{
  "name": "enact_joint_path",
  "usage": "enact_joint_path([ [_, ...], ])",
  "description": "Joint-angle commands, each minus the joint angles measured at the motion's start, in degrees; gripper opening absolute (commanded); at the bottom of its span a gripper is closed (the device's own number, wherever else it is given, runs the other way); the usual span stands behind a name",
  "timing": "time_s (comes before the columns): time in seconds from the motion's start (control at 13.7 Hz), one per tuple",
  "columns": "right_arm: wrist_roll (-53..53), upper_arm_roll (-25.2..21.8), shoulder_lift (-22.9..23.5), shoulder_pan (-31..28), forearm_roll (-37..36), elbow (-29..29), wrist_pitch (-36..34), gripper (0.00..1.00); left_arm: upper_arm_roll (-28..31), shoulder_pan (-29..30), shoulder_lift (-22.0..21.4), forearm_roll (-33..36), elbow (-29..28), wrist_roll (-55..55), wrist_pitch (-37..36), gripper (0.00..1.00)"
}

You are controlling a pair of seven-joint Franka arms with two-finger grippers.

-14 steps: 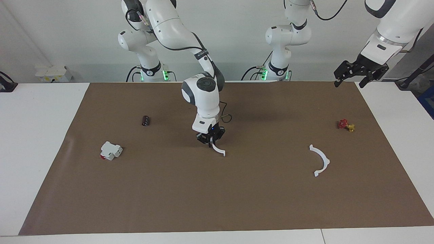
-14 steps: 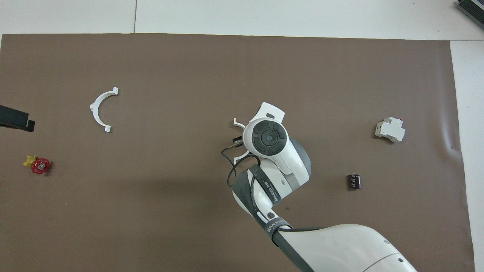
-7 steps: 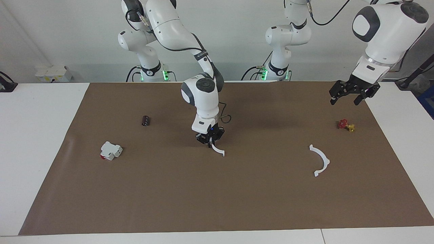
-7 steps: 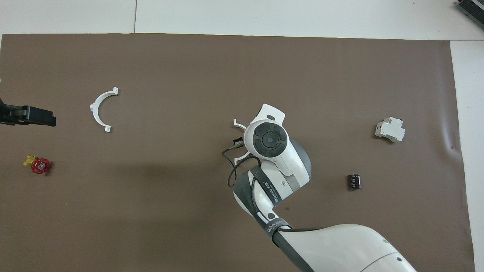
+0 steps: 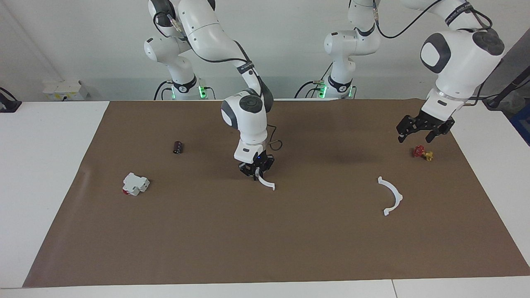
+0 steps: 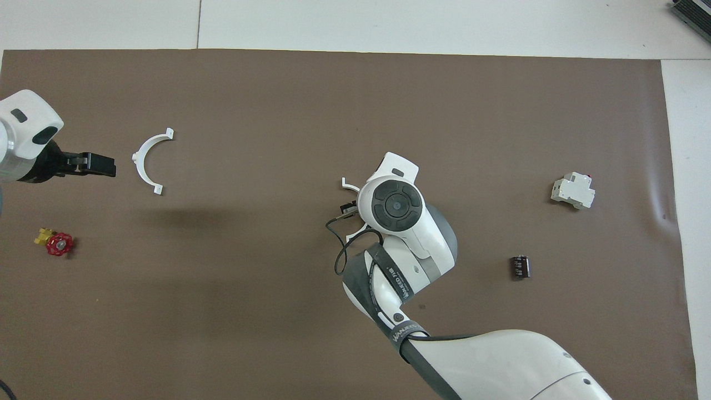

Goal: Assemble drain pipe with both arms
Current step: 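Release the half-ring with the right gripper while the left gripper grasps the other half-ring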

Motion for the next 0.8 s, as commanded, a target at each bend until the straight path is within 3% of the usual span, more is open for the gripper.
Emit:
enact_joint_path([
  [0.0, 1.82, -0.03, -3.22, -1.58, -0.83, 0.12, 0.08, 1.00, -0.45, 0.65, 3.47, -0.33, -0.97, 0.28, 4.89, 1.00],
  [0.37, 1.82, -0.12, -10.87, -10.79, -0.74, 0.90, -6.68, 1.00, -0.54, 0.12, 11.55, -0.50, 0.70, 0.54, 12.53, 1.00],
  [0.73, 1.73, -0.83, -14.21, -19.67, -0.83, 7.67, -19.15, 1.00, -0.62, 0.73, 17.27, -0.59, 2.98, 0.72, 17.90, 0.99],
])
